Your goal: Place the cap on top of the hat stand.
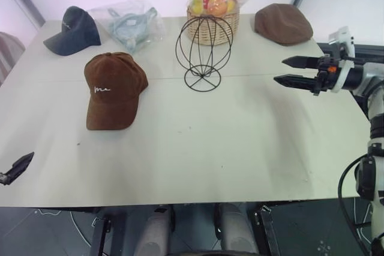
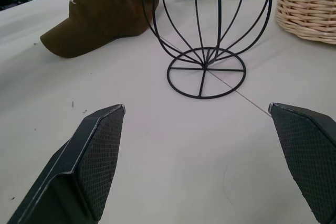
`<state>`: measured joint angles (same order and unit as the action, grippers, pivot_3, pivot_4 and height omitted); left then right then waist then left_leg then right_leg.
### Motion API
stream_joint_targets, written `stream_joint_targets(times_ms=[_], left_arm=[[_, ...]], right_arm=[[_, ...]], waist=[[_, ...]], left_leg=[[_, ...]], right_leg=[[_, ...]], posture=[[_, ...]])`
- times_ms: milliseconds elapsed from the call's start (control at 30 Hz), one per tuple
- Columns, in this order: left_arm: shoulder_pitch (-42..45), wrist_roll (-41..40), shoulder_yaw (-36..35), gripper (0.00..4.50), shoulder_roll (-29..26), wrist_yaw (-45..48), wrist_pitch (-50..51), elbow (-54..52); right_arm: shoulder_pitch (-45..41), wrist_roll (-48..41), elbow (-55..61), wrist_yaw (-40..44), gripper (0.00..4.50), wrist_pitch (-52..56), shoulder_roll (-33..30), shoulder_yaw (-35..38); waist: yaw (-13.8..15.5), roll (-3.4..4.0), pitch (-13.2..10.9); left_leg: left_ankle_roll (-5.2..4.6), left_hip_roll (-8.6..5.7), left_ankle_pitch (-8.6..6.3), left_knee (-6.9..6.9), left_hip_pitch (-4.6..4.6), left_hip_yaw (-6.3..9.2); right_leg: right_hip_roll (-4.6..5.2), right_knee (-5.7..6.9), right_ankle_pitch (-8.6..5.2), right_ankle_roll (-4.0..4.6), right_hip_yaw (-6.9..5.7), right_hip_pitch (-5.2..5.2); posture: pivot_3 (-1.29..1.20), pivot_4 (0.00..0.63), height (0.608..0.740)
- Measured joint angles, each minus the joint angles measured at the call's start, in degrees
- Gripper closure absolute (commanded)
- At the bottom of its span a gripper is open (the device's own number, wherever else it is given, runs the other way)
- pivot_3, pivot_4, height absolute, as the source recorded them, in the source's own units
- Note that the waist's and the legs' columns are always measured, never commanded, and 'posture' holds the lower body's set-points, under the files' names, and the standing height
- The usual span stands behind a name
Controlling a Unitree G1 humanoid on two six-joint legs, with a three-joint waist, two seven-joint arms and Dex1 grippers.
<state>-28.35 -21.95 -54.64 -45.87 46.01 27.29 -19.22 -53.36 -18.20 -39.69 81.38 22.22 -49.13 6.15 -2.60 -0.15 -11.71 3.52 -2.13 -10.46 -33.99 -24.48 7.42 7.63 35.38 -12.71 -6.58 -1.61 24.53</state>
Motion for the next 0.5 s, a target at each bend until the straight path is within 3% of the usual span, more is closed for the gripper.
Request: stream_joint_targets(times_ms=[500], left_arm=[[1.3, 1.4, 1.8, 0.0, 0.0, -0.8, 0.9, 0.0]], right_arm=[[0.0, 0.0, 0.1, -1.0, 0.01, -0.1, 0.3, 0.0]], waist=[[0.0, 0.0, 0.0]], left_leg=[[0.0, 0.0, 0.0, -0.08, 0.03, -0.01]], right_leg=[[-0.02, 0.11, 0.02, 0.0, 0.02, -0.01]], posture=[[0.0, 0.15, 0.74]])
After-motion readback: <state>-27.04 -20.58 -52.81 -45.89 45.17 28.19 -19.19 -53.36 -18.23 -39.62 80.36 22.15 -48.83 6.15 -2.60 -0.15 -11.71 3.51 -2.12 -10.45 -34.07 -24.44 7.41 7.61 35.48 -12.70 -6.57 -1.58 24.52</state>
